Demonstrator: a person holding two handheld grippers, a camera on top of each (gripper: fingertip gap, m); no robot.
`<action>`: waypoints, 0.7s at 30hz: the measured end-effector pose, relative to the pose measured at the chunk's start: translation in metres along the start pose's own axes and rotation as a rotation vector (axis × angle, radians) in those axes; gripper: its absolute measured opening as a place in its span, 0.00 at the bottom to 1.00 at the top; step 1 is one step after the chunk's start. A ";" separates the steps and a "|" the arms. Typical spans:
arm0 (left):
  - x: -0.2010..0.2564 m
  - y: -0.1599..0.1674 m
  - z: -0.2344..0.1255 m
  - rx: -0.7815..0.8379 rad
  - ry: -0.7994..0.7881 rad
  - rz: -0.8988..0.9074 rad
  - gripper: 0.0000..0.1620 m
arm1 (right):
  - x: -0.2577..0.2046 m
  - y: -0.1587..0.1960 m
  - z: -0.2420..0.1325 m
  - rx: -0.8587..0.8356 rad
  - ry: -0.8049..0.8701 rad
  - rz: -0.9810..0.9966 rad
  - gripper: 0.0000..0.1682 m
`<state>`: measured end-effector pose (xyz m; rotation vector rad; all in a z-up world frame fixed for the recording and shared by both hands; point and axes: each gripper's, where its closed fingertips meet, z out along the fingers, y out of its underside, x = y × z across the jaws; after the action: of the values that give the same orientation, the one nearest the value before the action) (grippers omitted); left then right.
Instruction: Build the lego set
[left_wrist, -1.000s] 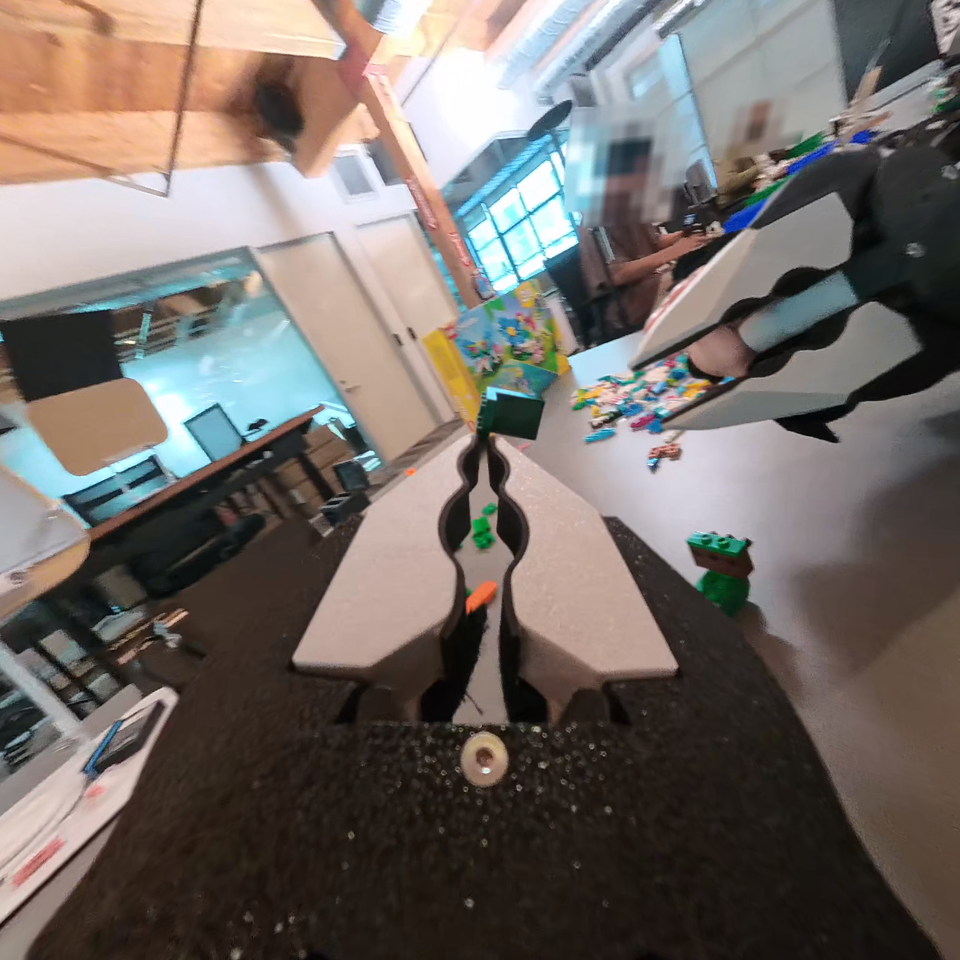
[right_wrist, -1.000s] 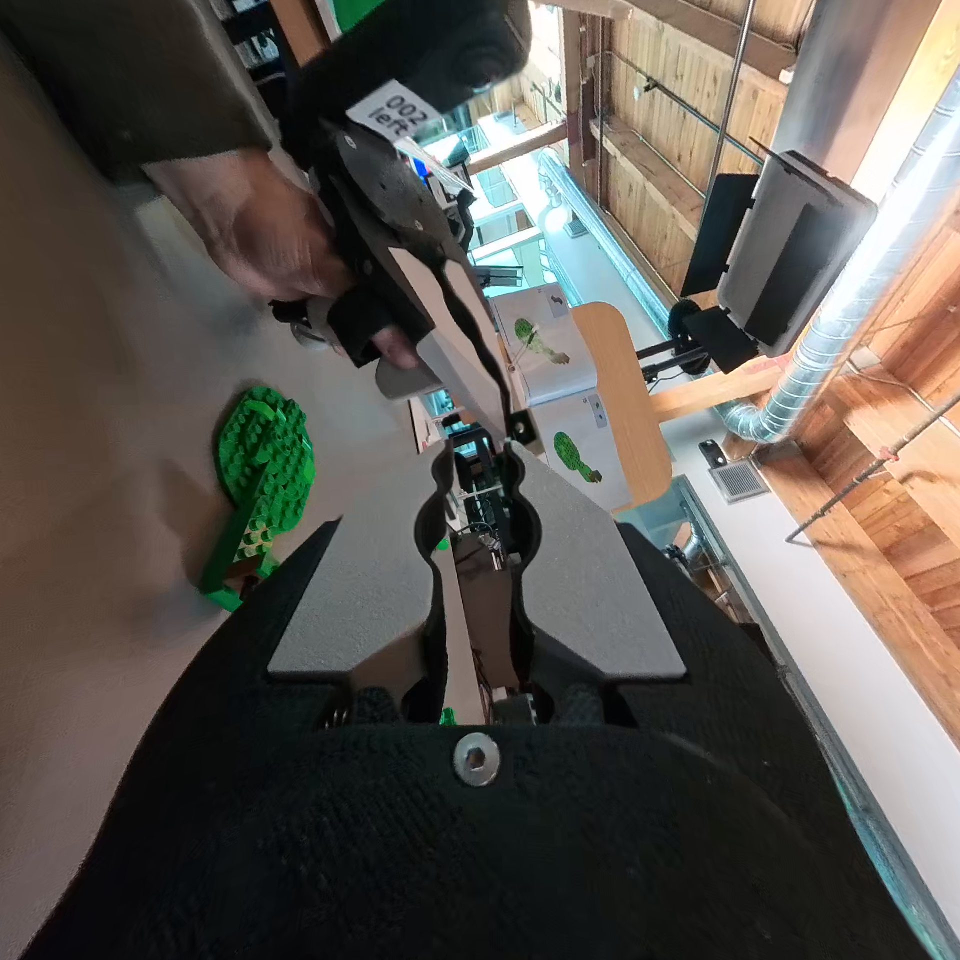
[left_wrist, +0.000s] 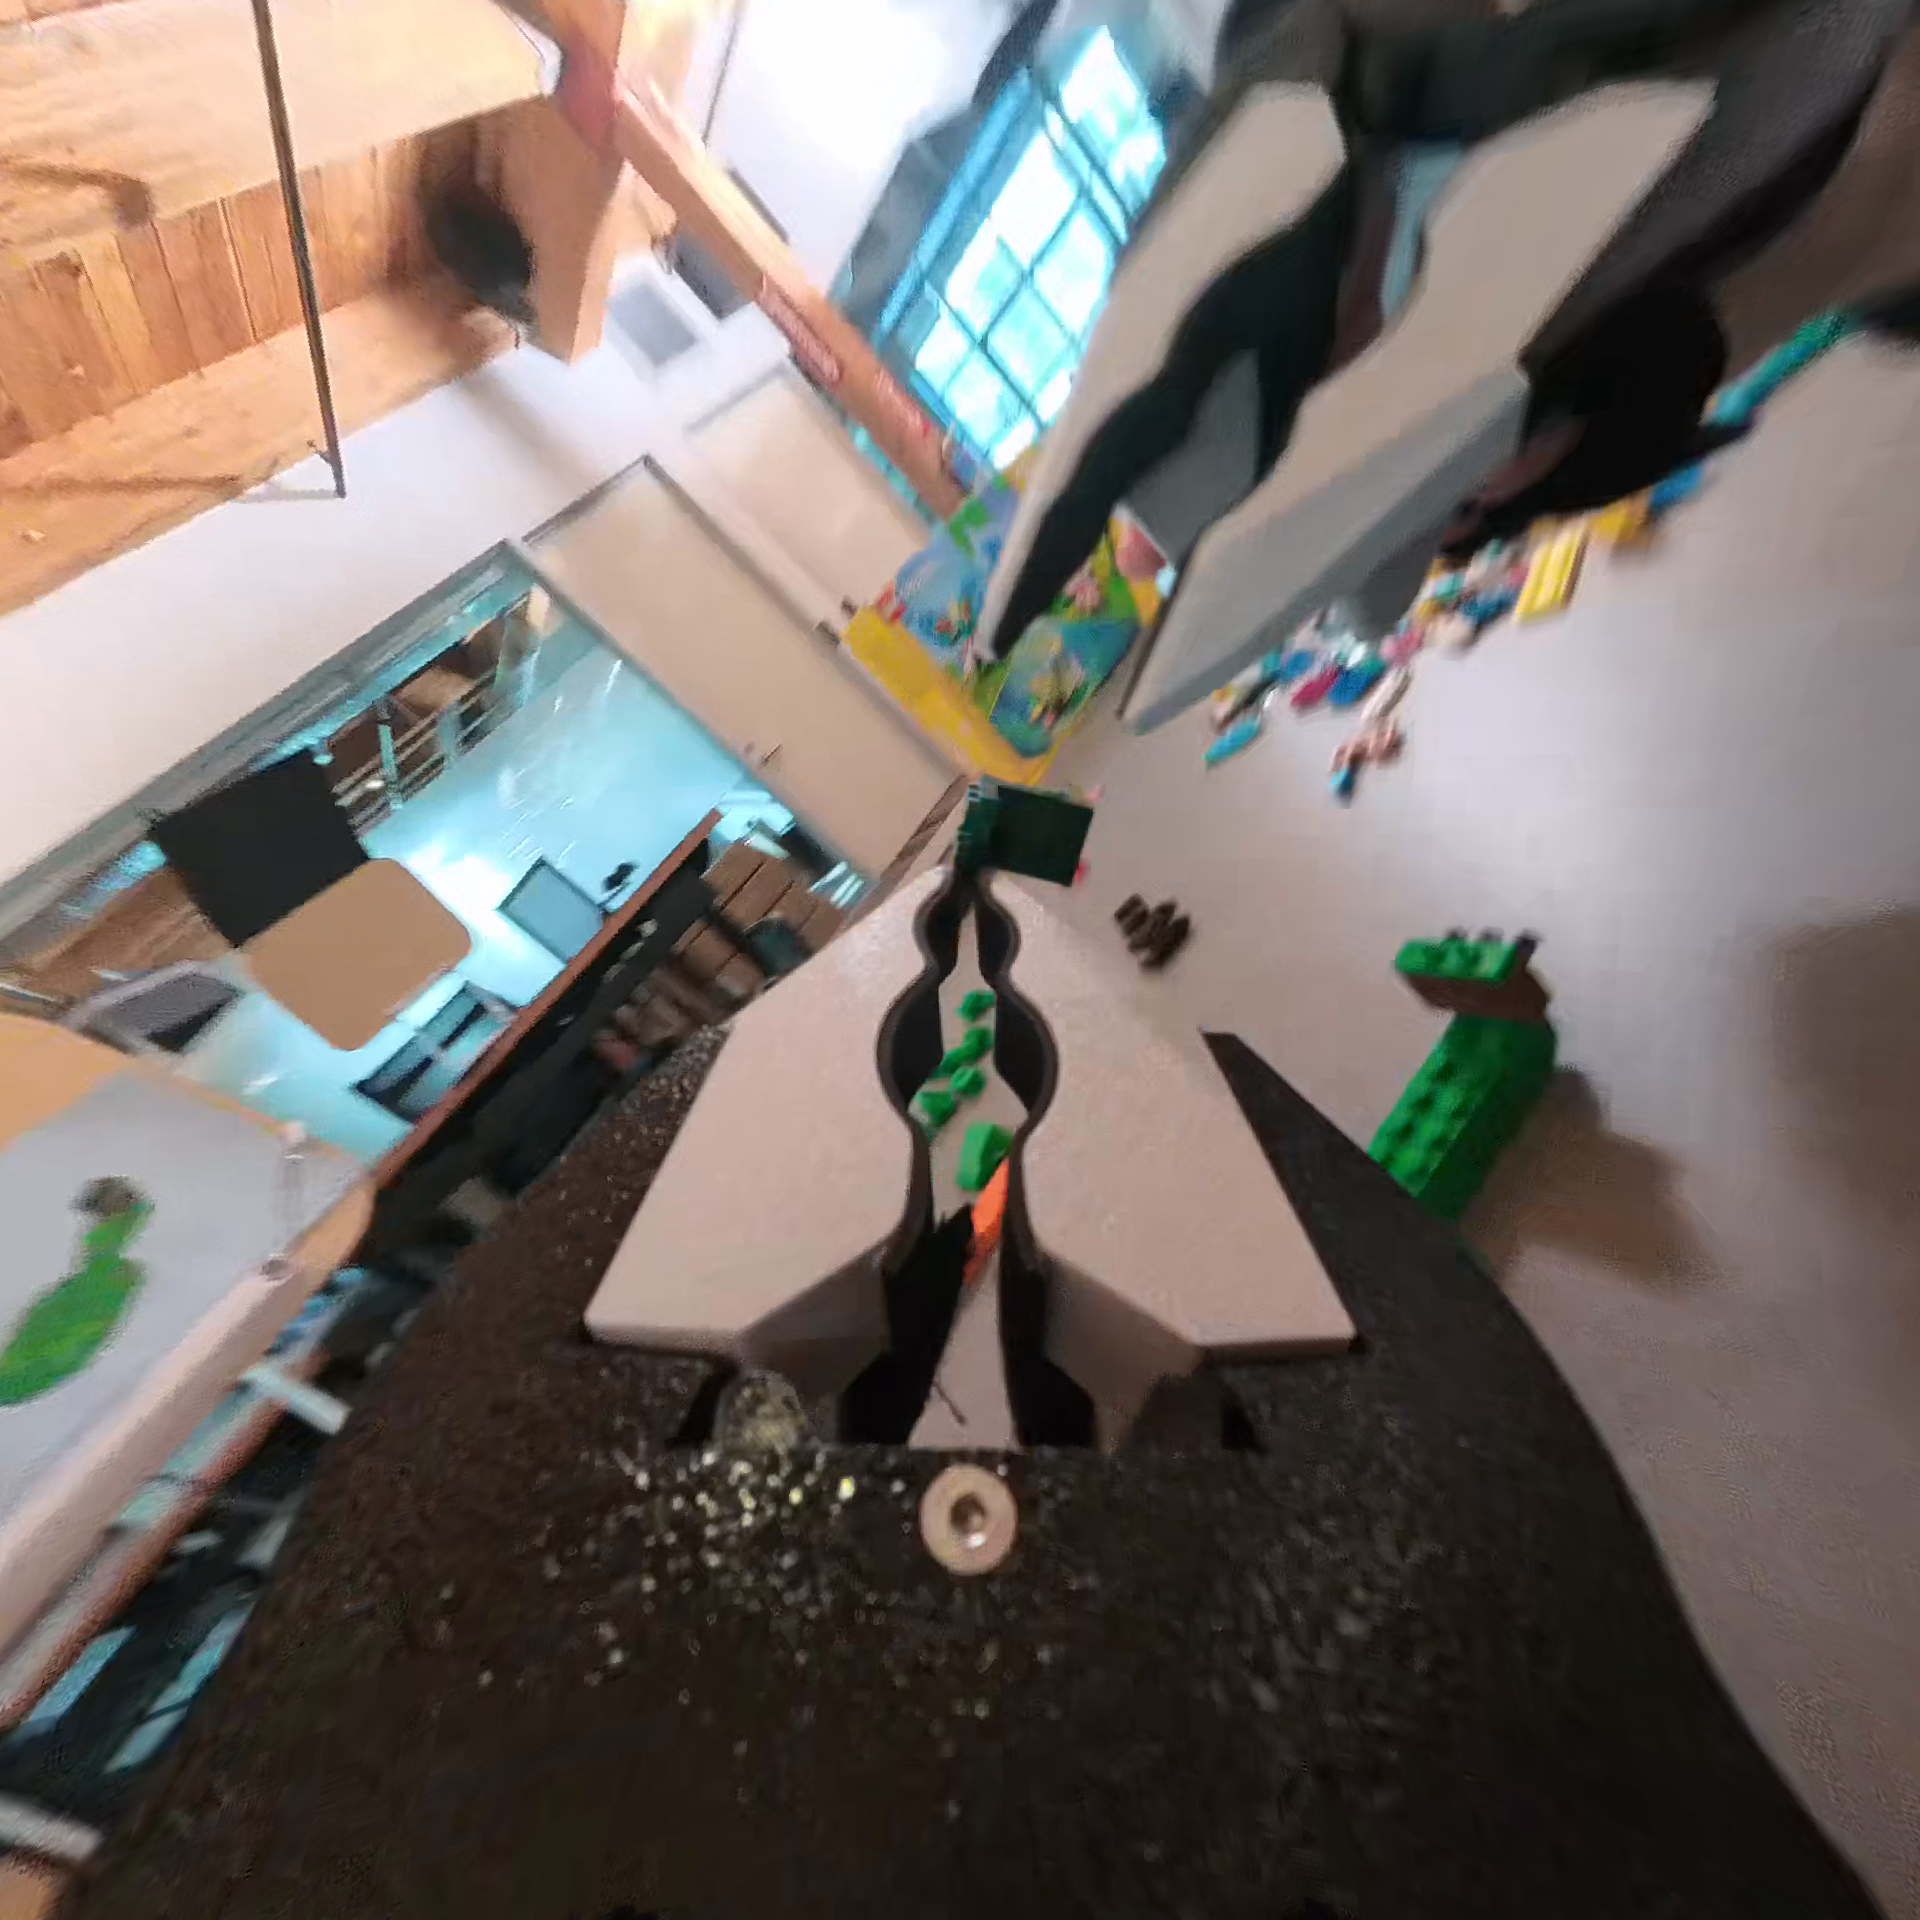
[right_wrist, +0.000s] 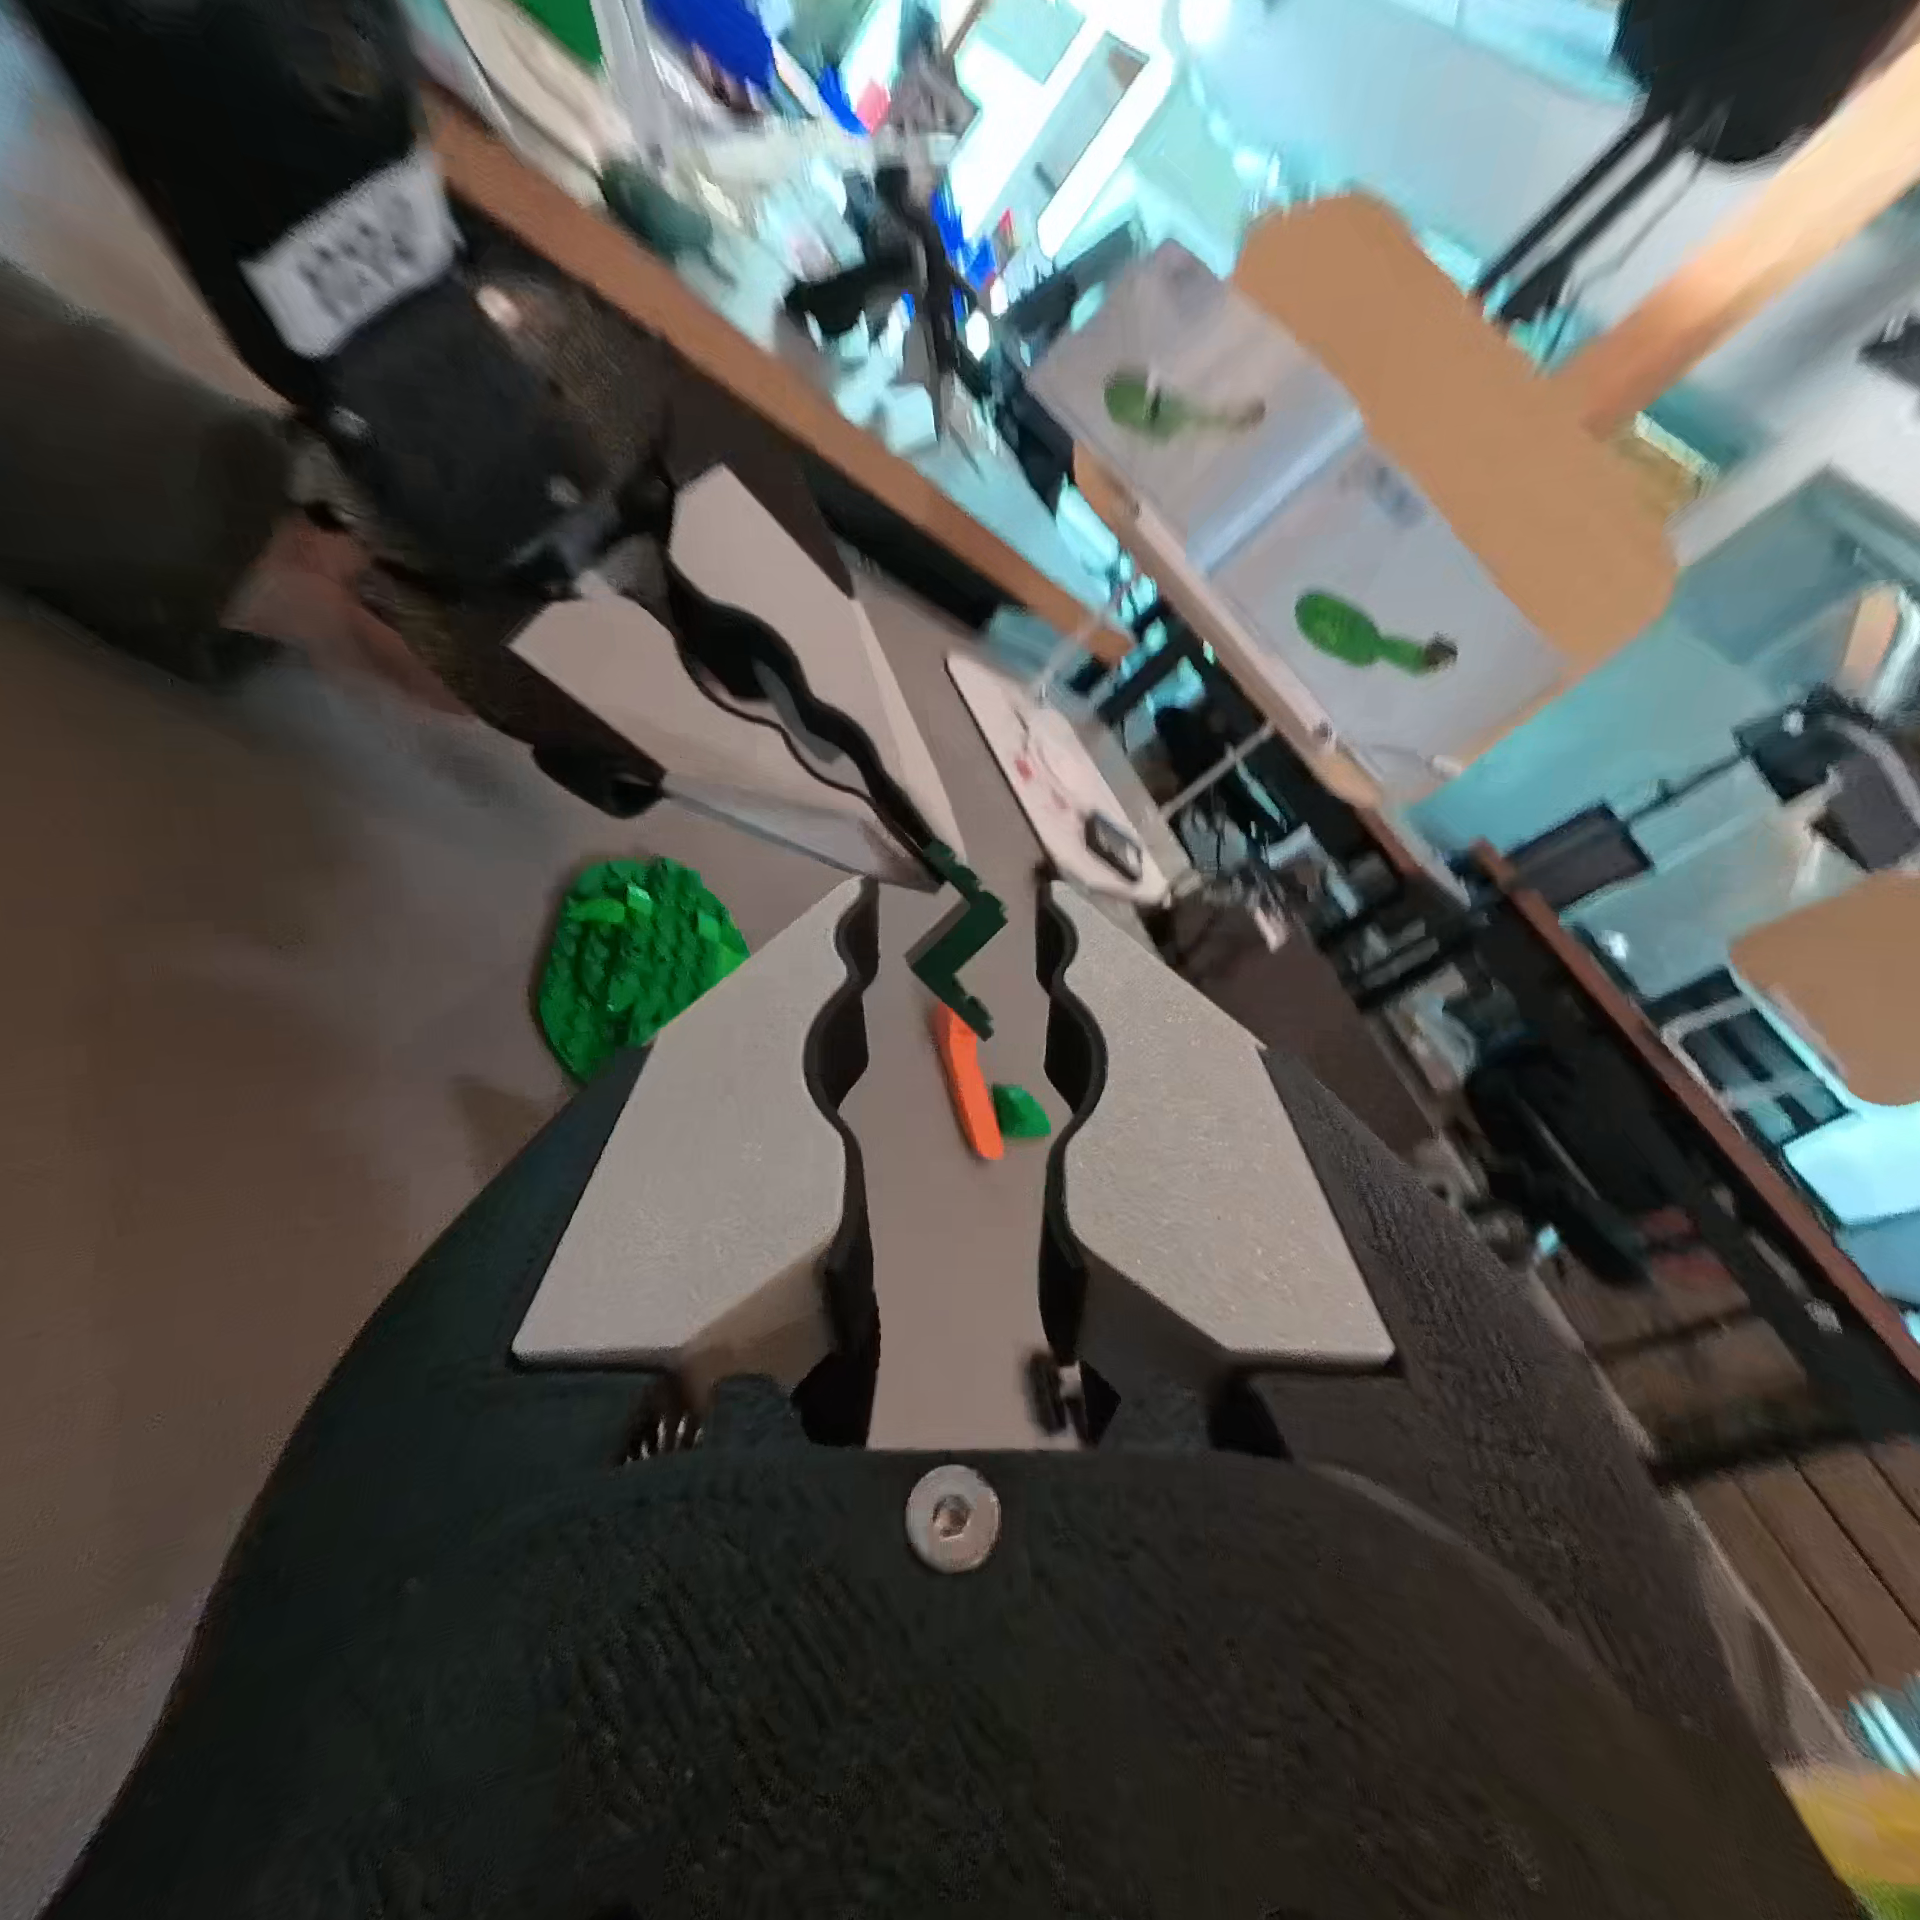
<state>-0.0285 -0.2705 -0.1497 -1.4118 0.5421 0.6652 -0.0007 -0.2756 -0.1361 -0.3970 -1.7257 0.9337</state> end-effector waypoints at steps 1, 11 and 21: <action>0.003 0.003 0.002 -0.032 -0.004 0.064 0.00 | 0.000 0.006 0.004 -0.060 0.012 0.004 0.17; 0.014 0.012 0.007 -0.105 0.014 0.179 0.00 | -0.006 0.031 0.014 -0.256 0.063 -0.183 0.12; 0.024 0.012 0.009 -0.110 0.057 0.233 0.00 | -0.011 0.038 0.015 -0.300 0.061 -0.338 0.06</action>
<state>-0.0199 -0.2589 -0.1743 -1.4870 0.7317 0.8532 -0.0173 -0.2642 -0.1735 -0.3102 -1.8102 0.4179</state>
